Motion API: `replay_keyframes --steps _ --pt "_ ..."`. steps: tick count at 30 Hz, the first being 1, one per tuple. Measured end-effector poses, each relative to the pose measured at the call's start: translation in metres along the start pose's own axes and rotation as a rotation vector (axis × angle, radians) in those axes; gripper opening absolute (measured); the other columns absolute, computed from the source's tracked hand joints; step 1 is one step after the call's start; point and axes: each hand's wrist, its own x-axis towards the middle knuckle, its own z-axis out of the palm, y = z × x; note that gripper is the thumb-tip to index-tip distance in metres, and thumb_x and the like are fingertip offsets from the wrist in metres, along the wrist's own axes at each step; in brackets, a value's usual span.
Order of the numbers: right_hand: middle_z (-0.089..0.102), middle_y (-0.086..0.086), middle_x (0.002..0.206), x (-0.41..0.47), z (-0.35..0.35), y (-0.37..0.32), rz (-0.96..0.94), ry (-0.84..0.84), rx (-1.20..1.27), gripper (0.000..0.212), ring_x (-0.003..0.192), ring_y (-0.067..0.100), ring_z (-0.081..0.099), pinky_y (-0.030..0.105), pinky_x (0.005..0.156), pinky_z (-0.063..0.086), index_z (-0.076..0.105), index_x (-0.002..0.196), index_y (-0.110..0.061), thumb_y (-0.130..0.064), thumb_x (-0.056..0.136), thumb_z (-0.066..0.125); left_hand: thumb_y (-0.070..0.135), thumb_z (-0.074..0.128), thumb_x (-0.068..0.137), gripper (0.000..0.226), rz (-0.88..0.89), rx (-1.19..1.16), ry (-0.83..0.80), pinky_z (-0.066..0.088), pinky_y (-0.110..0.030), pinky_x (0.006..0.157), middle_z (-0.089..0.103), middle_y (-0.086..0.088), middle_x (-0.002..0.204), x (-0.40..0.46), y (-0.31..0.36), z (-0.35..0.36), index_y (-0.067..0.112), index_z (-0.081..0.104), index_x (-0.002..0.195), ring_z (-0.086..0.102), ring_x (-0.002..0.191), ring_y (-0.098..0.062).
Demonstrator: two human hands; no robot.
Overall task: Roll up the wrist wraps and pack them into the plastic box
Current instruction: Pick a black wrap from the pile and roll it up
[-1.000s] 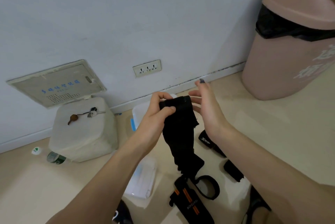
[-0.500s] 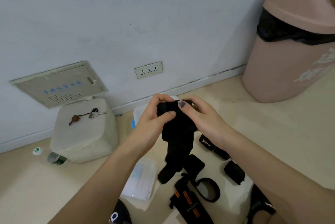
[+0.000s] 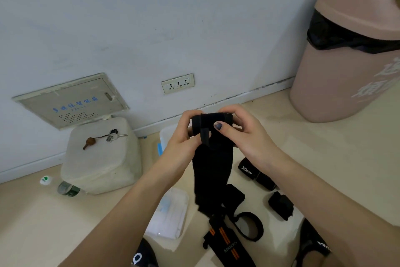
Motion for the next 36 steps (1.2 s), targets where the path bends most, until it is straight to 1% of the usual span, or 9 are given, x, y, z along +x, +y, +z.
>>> replay_keyframes --steps 6,11,14,16,21,25,30,33,36 --pt "0.072 0.012 0.111 0.0 0.001 -0.004 0.186 -0.031 0.119 0.015 0.101 0.025 0.074 0.052 0.089 0.062 0.069 0.113 -0.024 -0.031 0.102 0.062 0.001 0.058 0.098 0.033 0.027 0.05 0.008 0.056 -0.033 0.069 0.069 0.006 0.094 0.001 0.001 -0.001 0.033 0.059 0.107 0.069 0.086 -0.019" --pt "0.074 0.013 0.108 0.0 0.003 -0.002 0.123 0.003 0.092 0.013 0.105 0.033 0.072 0.055 0.095 0.058 0.071 0.111 -0.021 -0.026 0.102 0.063 0.003 0.059 0.092 0.032 0.014 0.027 0.015 0.049 -0.037 0.071 0.069 0.003 0.091 0.001 -0.001 0.0 0.031 0.061 0.106 0.064 0.083 -0.021" --pt "0.074 0.008 0.108 -0.001 0.002 0.0 0.058 0.02 0.05 0.014 0.103 0.024 0.072 0.039 0.09 0.059 0.072 0.112 -0.022 -0.018 0.099 0.067 0.015 0.053 0.081 0.033 -0.063 -0.103 -0.024 0.05 -0.031 0.072 0.067 0.0 0.097 0.003 0.003 0.001 0.025 0.059 0.112 0.062 0.083 -0.017" --pt "0.073 0.003 0.105 -0.003 0.004 0.001 0.025 0.025 0.023 0.017 0.097 0.017 0.071 0.028 0.084 0.058 0.072 0.111 -0.022 -0.013 0.098 0.068 0.025 0.054 0.093 0.025 -0.116 -0.119 -0.024 0.053 -0.03 0.078 0.066 0.002 0.104 0.002 0.001 0.004 0.025 0.058 0.117 0.065 0.086 -0.012" --pt "0.073 -0.005 0.101 -0.007 0.005 0.002 0.017 0.011 0.04 0.025 0.097 0.011 0.071 0.026 0.084 0.058 0.072 0.115 -0.024 -0.008 0.096 0.069 0.019 0.049 0.107 0.017 -0.099 -0.026 -0.006 0.054 -0.034 0.079 0.066 -0.005 0.107 0.003 -0.003 0.003 0.029 0.058 0.117 0.067 0.092 -0.019" --pt "0.071 -0.001 0.118 0.002 -0.001 -0.007 0.14 0.014 0.118 0.027 0.111 0.017 0.07 0.036 0.102 0.054 0.064 0.124 -0.041 -0.026 0.101 0.064 0.016 0.053 0.099 0.019 -0.06 -0.001 0.057 0.047 -0.029 0.069 0.064 -0.002 0.098 0.003 0.002 -0.004 0.03 0.059 0.111 0.062 0.085 -0.017" --pt "0.069 0.001 0.117 0.017 -0.001 -0.012 0.213 0.379 0.312 0.021 0.112 0.025 0.068 0.04 0.103 0.052 0.061 0.115 -0.03 -0.041 0.105 0.047 0.006 0.048 0.101 0.025 -0.037 -0.031 0.139 0.051 -0.026 0.063 0.06 -0.003 0.1 0.003 0.002 0.001 0.028 0.055 0.109 0.064 0.08 -0.015" --pt "0.068 -0.001 0.117 0.006 0.029 0.001 0.324 0.208 0.163 0.036 0.113 0.027 0.067 0.048 0.102 0.052 0.063 0.113 -0.027 -0.052 0.091 0.049 0.007 0.047 0.1 0.024 -0.123 -0.033 0.003 0.054 -0.032 0.063 0.065 -0.003 0.104 -0.007 -0.013 0.026 0.028 0.051 0.111 0.067 0.085 -0.021" --pt "0.065 0.011 0.124 0.003 0.032 0.002 0.426 0.147 0.222 0.043 0.11 0.029 0.068 0.051 0.101 0.053 0.06 0.114 -0.022 -0.06 0.098 0.045 0.014 0.054 0.093 0.024 -0.156 -0.079 -0.024 0.055 -0.034 0.073 0.066 -0.002 0.117 -0.007 -0.019 0.022 0.03 0.055 0.112 0.068 0.099 -0.021"
